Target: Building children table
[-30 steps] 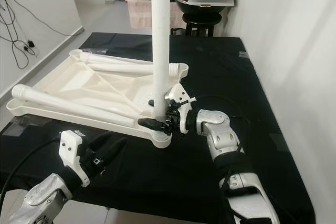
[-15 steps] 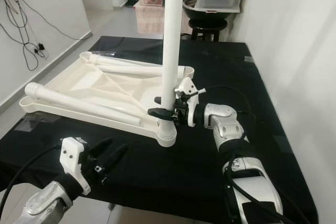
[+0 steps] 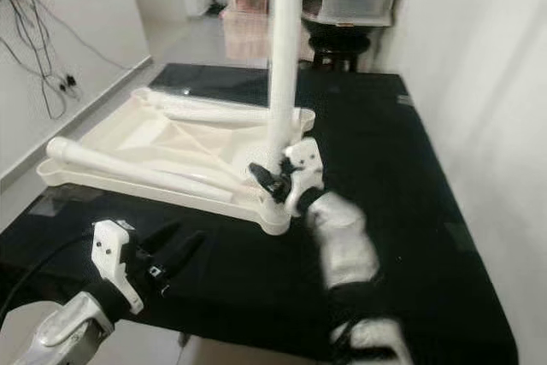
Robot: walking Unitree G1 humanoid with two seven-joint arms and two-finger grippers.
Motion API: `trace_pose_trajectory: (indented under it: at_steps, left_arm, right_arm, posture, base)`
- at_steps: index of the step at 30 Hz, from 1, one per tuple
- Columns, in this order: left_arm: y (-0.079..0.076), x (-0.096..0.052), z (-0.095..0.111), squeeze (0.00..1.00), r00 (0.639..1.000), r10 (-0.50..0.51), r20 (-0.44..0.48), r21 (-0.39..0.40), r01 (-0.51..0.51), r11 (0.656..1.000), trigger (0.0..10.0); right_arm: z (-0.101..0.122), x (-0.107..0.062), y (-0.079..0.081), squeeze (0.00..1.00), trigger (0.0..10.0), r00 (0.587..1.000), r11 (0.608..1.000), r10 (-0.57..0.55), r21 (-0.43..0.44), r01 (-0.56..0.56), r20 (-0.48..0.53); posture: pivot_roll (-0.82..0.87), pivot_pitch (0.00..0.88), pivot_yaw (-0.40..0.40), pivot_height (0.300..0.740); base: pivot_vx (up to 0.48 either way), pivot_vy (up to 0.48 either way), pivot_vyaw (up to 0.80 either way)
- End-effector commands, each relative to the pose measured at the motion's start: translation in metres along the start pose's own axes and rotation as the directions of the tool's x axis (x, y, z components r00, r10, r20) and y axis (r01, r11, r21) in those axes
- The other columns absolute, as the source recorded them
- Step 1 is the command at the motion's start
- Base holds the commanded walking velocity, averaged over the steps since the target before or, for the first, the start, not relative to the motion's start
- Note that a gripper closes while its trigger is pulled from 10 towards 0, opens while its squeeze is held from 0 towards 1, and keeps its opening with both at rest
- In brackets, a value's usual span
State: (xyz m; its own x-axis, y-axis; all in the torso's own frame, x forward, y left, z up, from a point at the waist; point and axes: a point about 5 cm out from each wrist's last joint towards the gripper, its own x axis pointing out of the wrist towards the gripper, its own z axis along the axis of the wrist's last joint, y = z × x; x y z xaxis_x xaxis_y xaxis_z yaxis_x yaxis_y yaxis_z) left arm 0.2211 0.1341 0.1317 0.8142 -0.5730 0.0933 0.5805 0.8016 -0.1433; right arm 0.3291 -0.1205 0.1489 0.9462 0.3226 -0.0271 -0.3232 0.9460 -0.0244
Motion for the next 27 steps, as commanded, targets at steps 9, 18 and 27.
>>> trace_pose_trajectory:
  at_steps: [9,18,27]
  left_arm:
    - [0.006,0.001,-0.001,0.00,1.000,0.009,-0.018,0.002,-0.008,1.000,10.0]
    - [0.008,0.004,-0.001,0.00,0.999,0.036,-0.003,-0.004,-0.036,0.999,10.0]
    - [0.007,0.008,-0.002,0.00,1.000,0.031,-0.001,-0.011,-0.031,0.999,10.0]
  right_arm:
    - [-0.008,0.006,0.014,0.00,0.0,0.998,0.999,0.036,-0.028,-0.038,-0.060]
    - [0.024,0.019,0.011,1.00,10.0,0.924,0.925,0.380,-0.027,-0.379,0.036]
    - [0.034,0.021,-0.005,0.00,10.0,0.690,0.676,0.719,-0.151,-0.721,-0.079]
  posture:
    - [0.01,0.018,0.025,0.740]
    - [0.02,0.008,0.014,0.740]
    - [0.02,0.000,0.005,0.740]
  base:
    - [0.000,0.000,0.00]
    - [0.000,0.000,0.00]
    - [0.000,0.000,0.00]
